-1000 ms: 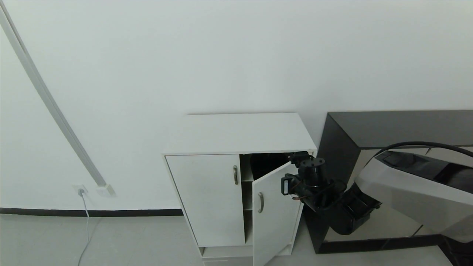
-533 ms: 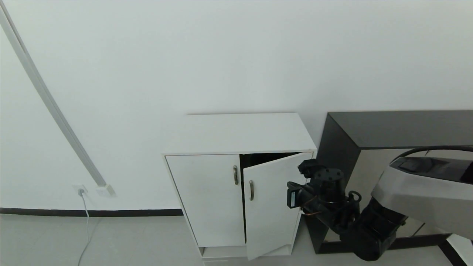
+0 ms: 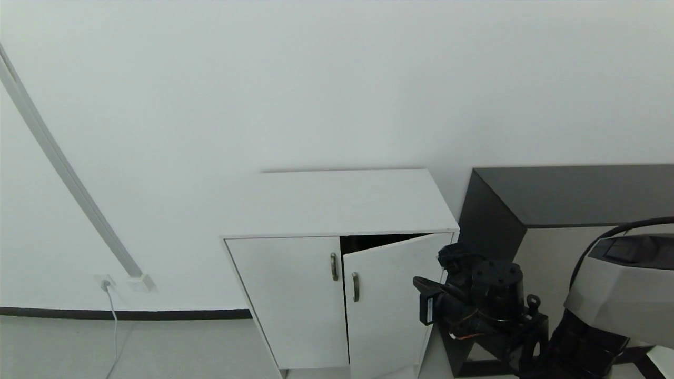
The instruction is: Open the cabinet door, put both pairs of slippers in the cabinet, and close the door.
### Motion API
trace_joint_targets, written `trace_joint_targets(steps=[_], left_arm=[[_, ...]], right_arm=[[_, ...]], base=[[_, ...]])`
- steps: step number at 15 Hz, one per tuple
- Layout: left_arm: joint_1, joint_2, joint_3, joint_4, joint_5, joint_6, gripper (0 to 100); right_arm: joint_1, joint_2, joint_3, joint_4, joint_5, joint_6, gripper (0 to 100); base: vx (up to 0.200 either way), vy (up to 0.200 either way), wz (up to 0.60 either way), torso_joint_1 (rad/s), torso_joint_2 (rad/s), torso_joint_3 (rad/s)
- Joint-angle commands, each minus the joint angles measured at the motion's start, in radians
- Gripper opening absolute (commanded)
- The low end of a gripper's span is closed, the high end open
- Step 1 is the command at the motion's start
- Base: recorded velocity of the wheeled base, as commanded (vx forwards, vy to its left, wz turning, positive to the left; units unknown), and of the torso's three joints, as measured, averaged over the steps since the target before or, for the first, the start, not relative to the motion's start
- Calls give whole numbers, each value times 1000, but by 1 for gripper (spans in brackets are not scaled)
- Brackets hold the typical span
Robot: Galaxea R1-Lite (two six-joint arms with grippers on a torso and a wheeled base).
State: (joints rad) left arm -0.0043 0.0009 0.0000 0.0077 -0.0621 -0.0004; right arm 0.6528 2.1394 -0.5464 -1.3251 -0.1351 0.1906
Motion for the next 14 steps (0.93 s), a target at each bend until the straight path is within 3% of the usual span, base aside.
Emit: trace_joint_targets(steps=[1, 14], left_arm=[[0, 1, 0, 0, -1, -1, 0], [0, 1, 0, 0, -1, -3, 0]], right_arm=[[1, 27, -15, 0, 2, 0, 0], [-64, 283, -297, 10, 0, -7, 0]], base=[[0, 0, 0, 0, 0, 0], [0, 0, 0, 0, 0, 0]])
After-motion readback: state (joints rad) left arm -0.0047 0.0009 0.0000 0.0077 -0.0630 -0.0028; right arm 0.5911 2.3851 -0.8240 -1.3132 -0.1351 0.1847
